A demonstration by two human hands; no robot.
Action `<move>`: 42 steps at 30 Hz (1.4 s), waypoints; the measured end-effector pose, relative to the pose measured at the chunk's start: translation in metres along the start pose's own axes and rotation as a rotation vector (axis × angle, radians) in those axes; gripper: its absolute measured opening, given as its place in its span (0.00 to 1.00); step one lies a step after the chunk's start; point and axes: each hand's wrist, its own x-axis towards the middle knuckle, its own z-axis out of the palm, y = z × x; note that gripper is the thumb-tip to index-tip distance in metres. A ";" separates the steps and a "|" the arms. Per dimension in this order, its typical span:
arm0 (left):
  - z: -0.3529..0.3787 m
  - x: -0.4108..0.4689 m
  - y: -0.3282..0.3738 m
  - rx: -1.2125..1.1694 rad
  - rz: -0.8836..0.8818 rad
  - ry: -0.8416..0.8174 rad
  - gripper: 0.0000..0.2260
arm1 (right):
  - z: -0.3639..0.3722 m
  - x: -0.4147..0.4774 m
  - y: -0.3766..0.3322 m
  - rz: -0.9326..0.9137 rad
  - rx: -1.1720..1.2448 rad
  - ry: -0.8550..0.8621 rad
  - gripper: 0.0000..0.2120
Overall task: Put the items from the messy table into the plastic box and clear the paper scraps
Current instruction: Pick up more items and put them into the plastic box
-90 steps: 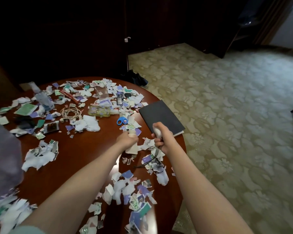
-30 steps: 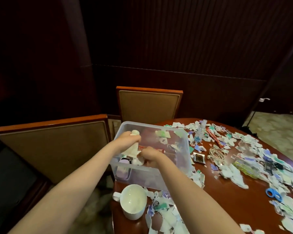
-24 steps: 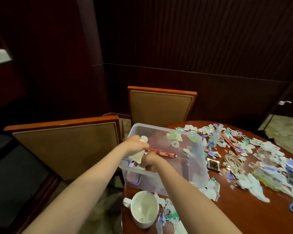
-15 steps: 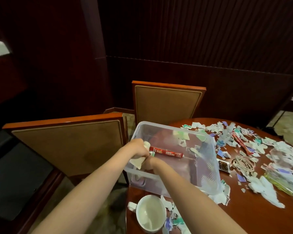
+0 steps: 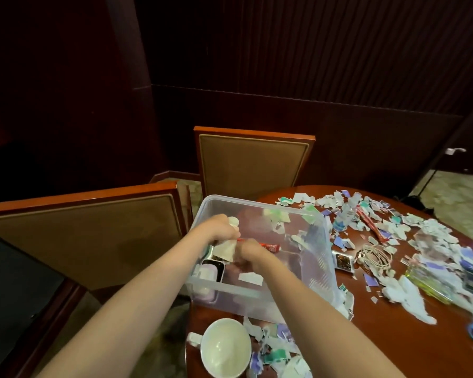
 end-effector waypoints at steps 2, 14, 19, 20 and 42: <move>0.011 0.008 0.003 -0.011 0.006 -0.015 0.09 | -0.014 -0.005 -0.003 -0.034 0.143 0.020 0.09; 0.047 0.056 -0.003 0.014 -0.075 -0.195 0.17 | -0.035 0.018 0.014 0.117 -0.064 -0.082 0.12; 0.052 0.074 -0.016 -0.117 -0.139 -0.212 0.12 | -0.022 0.042 0.016 0.133 -0.158 -0.098 0.10; 0.053 0.074 -0.016 -0.109 -0.150 -0.221 0.10 | -0.021 0.045 0.018 0.136 -0.163 -0.105 0.10; 0.050 0.070 -0.014 0.020 -0.115 -0.145 0.08 | -0.023 0.041 0.019 0.035 -0.185 -0.034 0.12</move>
